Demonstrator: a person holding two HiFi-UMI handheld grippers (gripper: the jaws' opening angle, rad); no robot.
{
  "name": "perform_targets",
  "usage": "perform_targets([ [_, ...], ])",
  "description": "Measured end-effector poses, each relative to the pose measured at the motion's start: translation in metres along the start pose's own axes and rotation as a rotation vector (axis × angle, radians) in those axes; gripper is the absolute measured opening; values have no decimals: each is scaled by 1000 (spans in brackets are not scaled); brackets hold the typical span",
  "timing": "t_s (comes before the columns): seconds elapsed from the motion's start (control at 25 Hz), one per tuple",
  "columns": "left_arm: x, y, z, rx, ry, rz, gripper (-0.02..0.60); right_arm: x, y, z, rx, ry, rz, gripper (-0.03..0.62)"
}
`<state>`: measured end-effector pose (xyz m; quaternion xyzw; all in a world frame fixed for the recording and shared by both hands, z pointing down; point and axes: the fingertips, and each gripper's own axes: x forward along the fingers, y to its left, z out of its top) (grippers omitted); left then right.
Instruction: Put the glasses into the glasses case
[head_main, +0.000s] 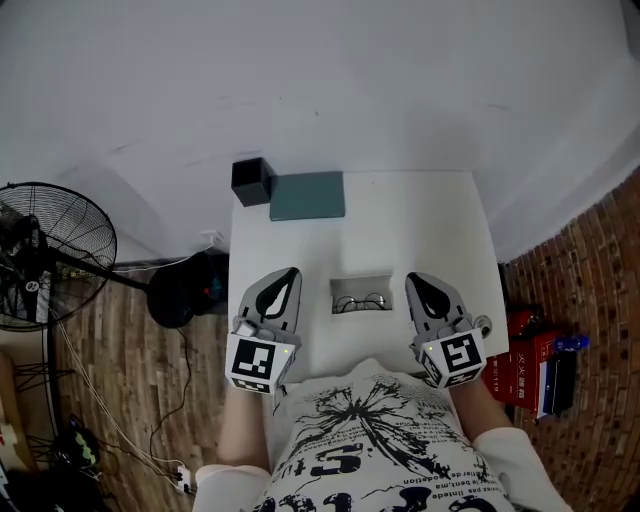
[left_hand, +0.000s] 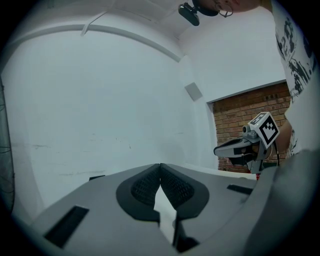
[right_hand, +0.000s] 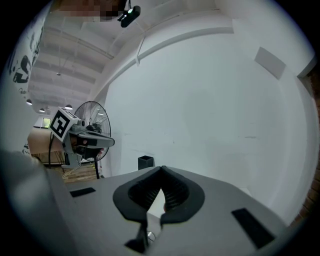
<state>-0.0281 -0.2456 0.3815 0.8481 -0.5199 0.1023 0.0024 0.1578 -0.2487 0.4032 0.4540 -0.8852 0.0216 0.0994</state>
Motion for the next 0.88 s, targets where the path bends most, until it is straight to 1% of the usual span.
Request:
perform_targets([
  [0.28,2,-4,6,32,-2,-7,14,0,-5,2,-2,-11,-12,12],
  [0.52,3,1,7,25,-7,6,14,1,-8,2,23,-21,-23,13],
  [0.88,9,-4,3,18,5,-3,14,2,-10,-2,28,-10,-32,14],
])
